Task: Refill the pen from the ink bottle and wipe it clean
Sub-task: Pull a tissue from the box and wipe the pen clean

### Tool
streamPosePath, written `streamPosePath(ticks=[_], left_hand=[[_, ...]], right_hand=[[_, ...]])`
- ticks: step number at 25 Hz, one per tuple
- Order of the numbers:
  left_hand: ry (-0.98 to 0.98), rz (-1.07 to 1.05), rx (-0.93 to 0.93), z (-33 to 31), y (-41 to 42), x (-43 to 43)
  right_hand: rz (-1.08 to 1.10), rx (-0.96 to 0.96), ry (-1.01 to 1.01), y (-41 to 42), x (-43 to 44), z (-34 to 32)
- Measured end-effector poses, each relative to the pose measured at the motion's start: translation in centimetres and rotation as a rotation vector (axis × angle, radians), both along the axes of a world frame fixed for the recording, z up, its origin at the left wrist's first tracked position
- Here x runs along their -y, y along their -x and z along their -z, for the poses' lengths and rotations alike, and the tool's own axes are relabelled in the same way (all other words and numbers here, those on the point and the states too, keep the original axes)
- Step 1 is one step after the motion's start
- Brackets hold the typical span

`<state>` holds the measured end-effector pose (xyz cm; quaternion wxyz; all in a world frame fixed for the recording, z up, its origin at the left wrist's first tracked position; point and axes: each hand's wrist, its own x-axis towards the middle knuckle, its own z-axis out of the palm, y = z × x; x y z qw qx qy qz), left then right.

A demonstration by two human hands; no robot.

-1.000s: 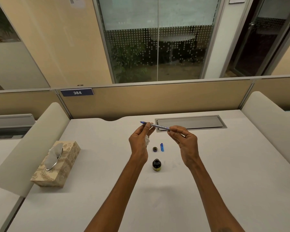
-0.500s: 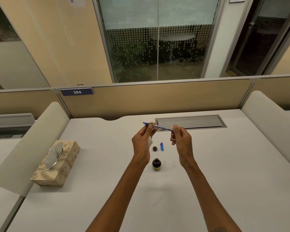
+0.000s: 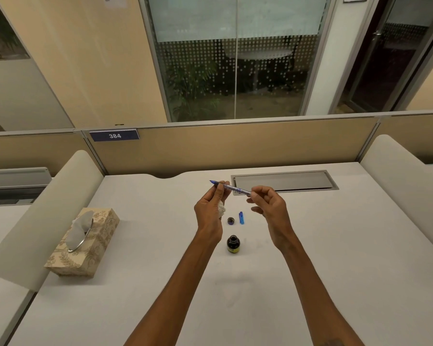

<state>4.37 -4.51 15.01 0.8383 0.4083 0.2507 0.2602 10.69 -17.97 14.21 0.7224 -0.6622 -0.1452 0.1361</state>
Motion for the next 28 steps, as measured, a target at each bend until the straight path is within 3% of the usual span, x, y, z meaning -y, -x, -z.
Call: streamPosePath(ticks=[3, 8, 12, 17, 21, 28], left_hand=[[-0.030, 0.024, -0.008, 0.2, -0.1, 0.5], [-0.052, 0.053, -0.005, 0.2, -0.2, 1.0], [-0.010, 0.023, 0.013, 0.1, -0.1, 0.4], [-0.001, 0.031, 0.033, 0.2, -0.1, 0.8], [-0.008, 0.017, 0.024, 0.2, 0.0, 0.8], [-0.042, 0.024, -0.016, 0.2, 0.1, 0.9]], right_hand=[[0.084, 0.032, 0.077, 0.1, -0.3, 0.4], [0.111, -0.153, 0.192, -0.2, -0.4, -0.2], [-0.023, -0.022, 0.049, -0.2, 0.9, 0.3], [0.041, -0.007, 0.184, 0.1, 0.4, 0.0], [-0.024, 0.036, 0.118, 0.0, 1.0, 0.0], [-0.051, 0.043, 0.175, 0.3, 1.0, -0.2]])
